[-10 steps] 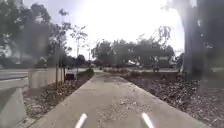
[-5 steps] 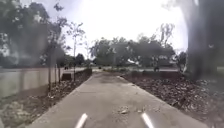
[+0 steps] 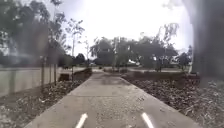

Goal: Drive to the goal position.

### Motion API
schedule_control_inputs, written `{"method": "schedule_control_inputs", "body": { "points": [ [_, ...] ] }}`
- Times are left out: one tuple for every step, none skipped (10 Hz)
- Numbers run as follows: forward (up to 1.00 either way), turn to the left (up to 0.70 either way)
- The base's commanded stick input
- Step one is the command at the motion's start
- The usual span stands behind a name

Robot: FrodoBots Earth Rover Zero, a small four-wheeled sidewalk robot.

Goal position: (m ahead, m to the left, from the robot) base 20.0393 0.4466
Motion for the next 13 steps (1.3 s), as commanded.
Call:
{"method": "schedule_control_inputs", "body": {
  "points": [
    [0.70, 0.00],
    [0.70, 0.00],
    [0.70, 0.00],
    [0.70, 0.00],
    [0.70, 0.00],
    [0.70, 0.00],
    [0.70, 0.00],
    [0.70, 0.00],
    [0.70, 0.00],
    [0.70, 0.00],
    [0.70, 0.00],
    [0.70, 0.00],
    [0.70, 0.00]
  ]
}}
